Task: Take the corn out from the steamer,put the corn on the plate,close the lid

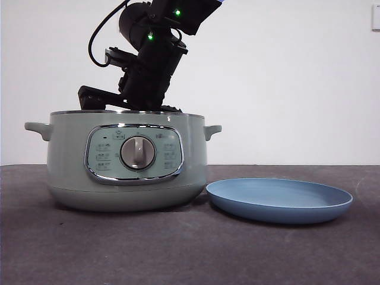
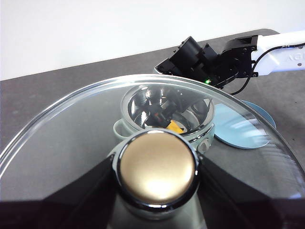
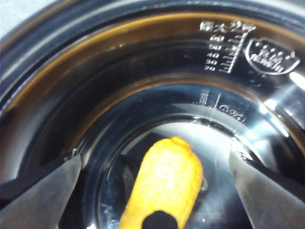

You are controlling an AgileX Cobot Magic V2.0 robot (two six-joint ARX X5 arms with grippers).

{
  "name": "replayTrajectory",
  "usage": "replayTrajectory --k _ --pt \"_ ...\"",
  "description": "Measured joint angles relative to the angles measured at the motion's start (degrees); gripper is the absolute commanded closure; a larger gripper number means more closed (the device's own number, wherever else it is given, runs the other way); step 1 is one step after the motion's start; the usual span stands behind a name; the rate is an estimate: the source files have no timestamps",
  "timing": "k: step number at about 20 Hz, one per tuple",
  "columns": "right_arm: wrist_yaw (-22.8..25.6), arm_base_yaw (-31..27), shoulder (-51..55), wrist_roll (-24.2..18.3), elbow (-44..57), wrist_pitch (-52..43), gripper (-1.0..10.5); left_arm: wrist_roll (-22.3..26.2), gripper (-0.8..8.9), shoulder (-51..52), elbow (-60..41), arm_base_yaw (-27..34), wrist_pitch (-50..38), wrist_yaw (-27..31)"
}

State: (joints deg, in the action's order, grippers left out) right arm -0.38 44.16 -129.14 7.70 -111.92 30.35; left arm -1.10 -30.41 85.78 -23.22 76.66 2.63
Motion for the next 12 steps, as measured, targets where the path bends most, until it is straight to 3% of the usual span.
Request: replayTrajectory --k 5,8,10,12 --pt "2.12 0.74 -0.92 0.72 0.00 0.07 4.3 0.26 8.21 0.00 0.00 0.00 0.04 0.00" --pt "2.14 0.83 -1.84 0.90 0.00 1.33 6.0 0.55 8.21 0.00 0.00 0.00 0.07 0.00" --pt "2.51 0.83 -1.84 0.92 0.00 1.20 9.2 0.61 8.21 0.00 0.00 0.00 0.09 0.00" --pt "1.88 0.85 -1.84 0.92 0.00 1.07 9.6 0.61 8.21 0.00 0.00 0.00 0.09 0.00"
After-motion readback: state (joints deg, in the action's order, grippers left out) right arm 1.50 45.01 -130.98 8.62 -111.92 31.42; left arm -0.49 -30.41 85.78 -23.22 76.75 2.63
